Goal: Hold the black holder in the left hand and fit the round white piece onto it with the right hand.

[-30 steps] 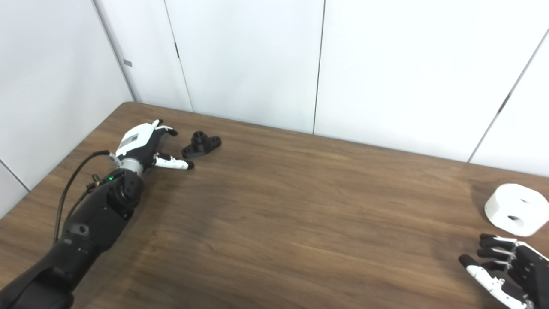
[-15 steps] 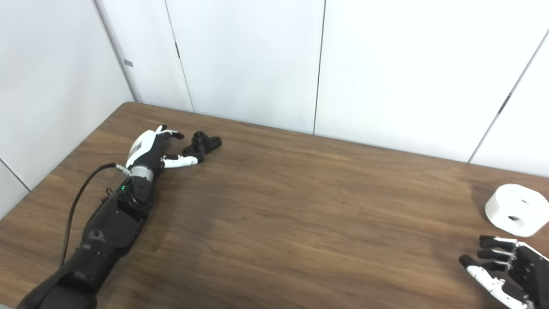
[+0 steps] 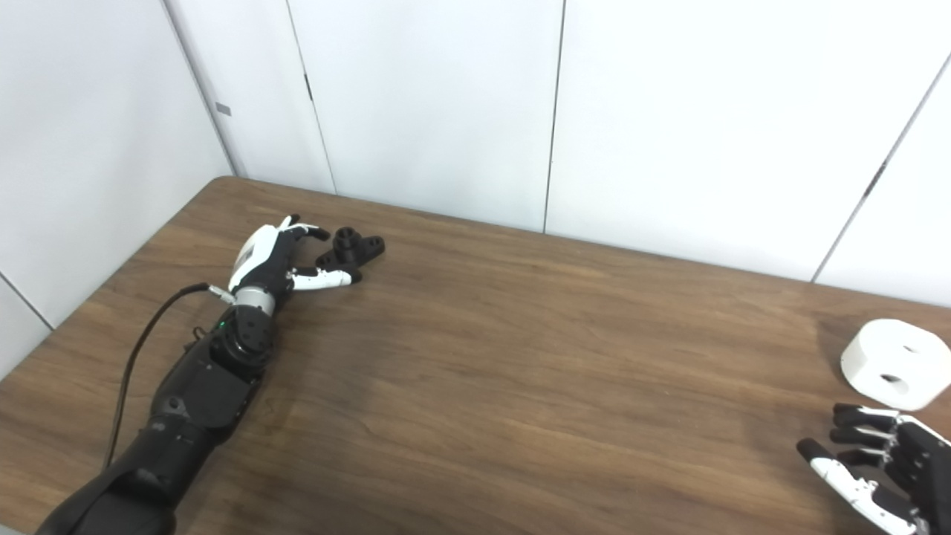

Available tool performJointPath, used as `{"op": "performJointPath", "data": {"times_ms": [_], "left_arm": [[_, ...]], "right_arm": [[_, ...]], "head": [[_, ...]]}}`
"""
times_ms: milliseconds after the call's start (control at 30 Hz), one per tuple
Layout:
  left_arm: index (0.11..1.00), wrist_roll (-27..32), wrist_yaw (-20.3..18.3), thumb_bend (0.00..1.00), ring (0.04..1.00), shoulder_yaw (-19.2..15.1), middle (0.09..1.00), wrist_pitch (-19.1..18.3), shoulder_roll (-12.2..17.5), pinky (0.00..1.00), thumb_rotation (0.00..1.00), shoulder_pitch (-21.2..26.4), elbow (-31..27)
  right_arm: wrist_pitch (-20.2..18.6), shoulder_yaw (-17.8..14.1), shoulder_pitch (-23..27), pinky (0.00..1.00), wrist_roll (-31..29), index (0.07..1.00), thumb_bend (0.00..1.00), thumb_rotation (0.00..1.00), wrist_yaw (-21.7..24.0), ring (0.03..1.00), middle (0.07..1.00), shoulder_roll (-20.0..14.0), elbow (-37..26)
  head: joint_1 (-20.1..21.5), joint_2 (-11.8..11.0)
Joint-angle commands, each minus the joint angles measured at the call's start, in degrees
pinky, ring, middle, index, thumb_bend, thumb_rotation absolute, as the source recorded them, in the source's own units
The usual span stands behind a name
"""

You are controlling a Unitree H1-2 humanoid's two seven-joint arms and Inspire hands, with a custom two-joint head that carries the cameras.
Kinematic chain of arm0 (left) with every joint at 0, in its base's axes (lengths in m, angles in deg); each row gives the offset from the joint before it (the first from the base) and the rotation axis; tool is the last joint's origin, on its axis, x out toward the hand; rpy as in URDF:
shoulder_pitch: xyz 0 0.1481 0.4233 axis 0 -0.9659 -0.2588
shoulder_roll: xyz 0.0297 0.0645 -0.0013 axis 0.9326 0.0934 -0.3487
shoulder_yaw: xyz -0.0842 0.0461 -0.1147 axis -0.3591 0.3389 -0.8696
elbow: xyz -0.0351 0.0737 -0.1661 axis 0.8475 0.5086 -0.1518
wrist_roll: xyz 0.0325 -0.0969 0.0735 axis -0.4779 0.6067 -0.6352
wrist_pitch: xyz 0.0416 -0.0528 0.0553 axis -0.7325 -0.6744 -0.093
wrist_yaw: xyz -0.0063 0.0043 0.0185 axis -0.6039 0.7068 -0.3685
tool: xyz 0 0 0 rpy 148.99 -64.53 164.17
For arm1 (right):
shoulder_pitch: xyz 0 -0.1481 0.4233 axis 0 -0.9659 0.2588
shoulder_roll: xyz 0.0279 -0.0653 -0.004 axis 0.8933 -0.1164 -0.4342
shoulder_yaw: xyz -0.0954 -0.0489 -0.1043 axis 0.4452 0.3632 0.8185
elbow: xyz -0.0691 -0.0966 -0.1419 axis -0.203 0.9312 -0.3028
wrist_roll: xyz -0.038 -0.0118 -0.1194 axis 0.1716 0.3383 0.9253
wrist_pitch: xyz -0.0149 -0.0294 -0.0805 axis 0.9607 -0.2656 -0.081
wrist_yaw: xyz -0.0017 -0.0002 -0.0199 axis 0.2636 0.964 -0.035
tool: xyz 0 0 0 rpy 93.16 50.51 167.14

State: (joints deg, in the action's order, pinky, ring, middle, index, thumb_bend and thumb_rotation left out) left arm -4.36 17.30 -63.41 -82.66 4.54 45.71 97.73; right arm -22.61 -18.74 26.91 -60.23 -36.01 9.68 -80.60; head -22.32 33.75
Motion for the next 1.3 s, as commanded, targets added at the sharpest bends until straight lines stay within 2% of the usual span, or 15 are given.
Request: {"op": "performJointPath", "data": {"times_ms": [0,200,433,667,1033,1267], "left_arm": [[0.755,0.33,-0.84,0.96,1.000,0.64,1.000,0.42,0.57,1.00,0.29,1.12,0.47],[0.740,0.38,-0.65,0.93,1.000,1.03,1.000,1.29,0.51,1.00,0.25,1.13,1.17],[0.734,-1.05,-0.31,0.93,1.000,2.39,1.000,0.63,0.83,1.00,0.28,0.96,1.66],[0.722,-1.15,0.71,0.88,1.000,2.70,1.000,-0.75,0.65,1.00,0.25,1.28,2.42],[0.705,-0.43,1.20,0.88,1.000,2.70,1.000,0.37,0.18,1.00,0.26,1.56,4.12],[0.702,1.05,1.28,0.89,1.000,1.37,1.000,0.97,-0.81,1.00,0.23,1.99,5.55]], "right_arm": [[1.52,-0.64,0.84,0.48,-0.12,0.498,0.51,0.15,0.06,0.580,0.654,-1.44,-1.80],[1.43,-0.85,0.61,0.48,-0.46,0.498,0.51,0.15,0.31,0.578,0.655,-1.36,-2.48],[1.87,-0.93,0.42,0.48,-0.24,0.498,0.51,0.14,0.34,0.580,0.654,-1.53,-2.35],[0.92,-0.97,0.23,0.48,-0.04,0.498,0.51,0.15,0.20,0.581,0.651,-1.58,-3.09],[-0.07,-0.90,0.14,0.49,0.21,0.498,0.51,0.15,0.10,0.582,0.652,-1.37,-4.06],[-0.99,-0.83,-0.01,0.48,0.32,0.498,0.51,0.14,0.10,0.574,0.649,-1.14,-5.16]], "head": [[-0.03,0.09],[0.00,0.47],[0.26,0.70],[0.36,1.00],[0.62,1.17],[0.97,1.20]]}}
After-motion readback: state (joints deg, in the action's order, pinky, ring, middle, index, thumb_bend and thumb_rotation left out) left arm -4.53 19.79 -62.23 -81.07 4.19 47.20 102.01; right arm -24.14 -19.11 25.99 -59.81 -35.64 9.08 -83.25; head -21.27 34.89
